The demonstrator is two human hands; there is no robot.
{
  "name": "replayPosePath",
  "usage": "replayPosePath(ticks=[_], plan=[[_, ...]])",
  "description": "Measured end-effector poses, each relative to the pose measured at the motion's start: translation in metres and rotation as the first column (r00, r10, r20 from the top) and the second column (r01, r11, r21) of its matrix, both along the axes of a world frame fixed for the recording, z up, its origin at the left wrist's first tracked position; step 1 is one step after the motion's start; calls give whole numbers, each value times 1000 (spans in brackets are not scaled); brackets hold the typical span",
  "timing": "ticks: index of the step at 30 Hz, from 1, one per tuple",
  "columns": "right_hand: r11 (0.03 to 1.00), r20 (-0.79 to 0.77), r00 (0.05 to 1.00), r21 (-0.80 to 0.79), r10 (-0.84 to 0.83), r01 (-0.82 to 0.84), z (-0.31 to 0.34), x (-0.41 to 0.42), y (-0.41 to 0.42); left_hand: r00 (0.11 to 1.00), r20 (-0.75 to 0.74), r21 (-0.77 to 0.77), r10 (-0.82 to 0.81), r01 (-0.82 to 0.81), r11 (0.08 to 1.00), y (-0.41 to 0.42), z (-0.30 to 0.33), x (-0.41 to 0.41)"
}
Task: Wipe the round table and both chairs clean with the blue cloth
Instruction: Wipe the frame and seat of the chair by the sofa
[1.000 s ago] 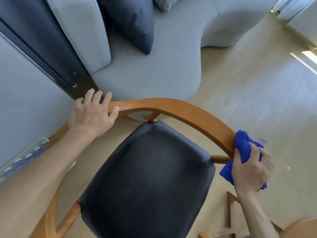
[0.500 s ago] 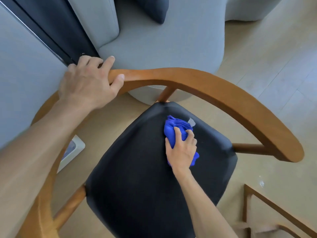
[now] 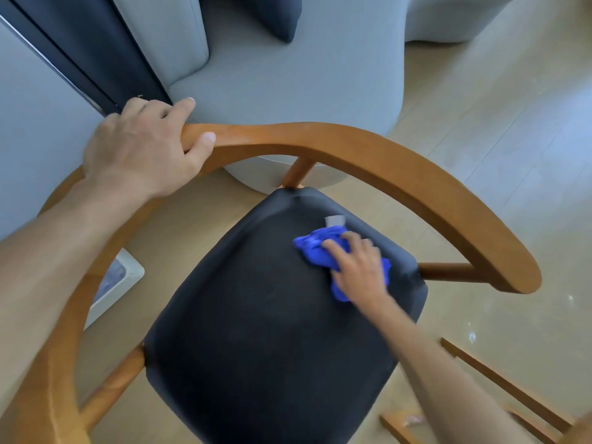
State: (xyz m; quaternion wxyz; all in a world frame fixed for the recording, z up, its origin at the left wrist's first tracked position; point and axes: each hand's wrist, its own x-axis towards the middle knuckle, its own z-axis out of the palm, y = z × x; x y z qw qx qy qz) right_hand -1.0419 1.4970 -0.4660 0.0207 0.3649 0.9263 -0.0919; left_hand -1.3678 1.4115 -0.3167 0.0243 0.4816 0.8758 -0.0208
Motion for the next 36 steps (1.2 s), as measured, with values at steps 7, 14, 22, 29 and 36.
replayPosePath(ticks=[7,14,22,29,36], plan=[[686,23,696,-149,-718,712,-2,113,-10,1000,2,-30,-1,1,1000,1,2,1],[772,-65,788,-266,-612,577,-2,-22,-117,1000,16,-44,-8,9,999,2,2,1],[853,-121,902,-296,414,-431,-15,-52,-243,1000,0,-45,-13,13,999,1,5,3],[997,-88,993,11,-80,81,-9,-9,-15,1000,-13,-41,-27,26,999,0,-1,-1],[682,-14,682,-51,-731,730,-18,-59,-3,999,-11,-44,-42,42,998,2,-4,-3]])
